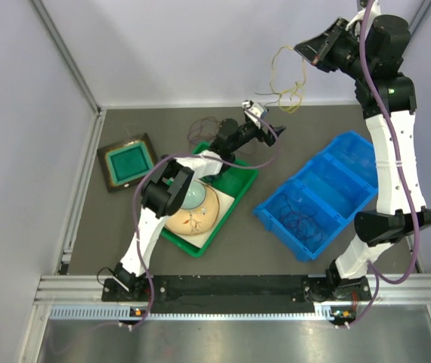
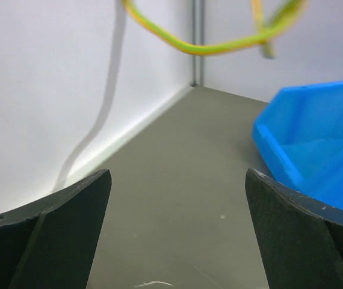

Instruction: Untangle the cables

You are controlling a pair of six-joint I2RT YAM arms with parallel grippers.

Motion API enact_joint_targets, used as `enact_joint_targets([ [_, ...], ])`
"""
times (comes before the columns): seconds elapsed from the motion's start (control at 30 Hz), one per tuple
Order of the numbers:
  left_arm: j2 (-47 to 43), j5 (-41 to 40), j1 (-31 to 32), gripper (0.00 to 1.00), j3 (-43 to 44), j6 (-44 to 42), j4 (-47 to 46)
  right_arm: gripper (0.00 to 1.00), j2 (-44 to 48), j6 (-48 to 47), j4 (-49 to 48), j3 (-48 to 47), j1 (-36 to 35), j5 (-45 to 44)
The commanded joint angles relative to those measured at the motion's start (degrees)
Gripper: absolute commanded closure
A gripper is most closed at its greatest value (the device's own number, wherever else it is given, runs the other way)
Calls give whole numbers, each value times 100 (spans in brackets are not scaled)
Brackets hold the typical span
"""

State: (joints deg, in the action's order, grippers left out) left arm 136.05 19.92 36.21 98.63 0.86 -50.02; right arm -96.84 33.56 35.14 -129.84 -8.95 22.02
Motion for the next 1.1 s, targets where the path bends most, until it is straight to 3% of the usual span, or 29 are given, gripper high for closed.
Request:
enact_joint_targets([
  [0.0,-271,-375,-52,3,-465,-385,-895,100,253,72,-367,-77,-10,127],
  [0.17,-544,476,-307,4,-889,158,-1194,100,288,80,-384,20,-19,144],
  [0.33,-510,478,-351,3,-863,133,-1220,100,350,116,-446,134,-37,171],
  [0.7,202,223,-369,3,630,371,-624,100,446,98,-534,205,-45,215],
  [0.87,694,512,-307,4,1666,397,-35,100,455,142,-622,345,-81,215],
  [1.07,993,469,-228,9,2115,520,36,100,376,203,-657,337,-116,267],
])
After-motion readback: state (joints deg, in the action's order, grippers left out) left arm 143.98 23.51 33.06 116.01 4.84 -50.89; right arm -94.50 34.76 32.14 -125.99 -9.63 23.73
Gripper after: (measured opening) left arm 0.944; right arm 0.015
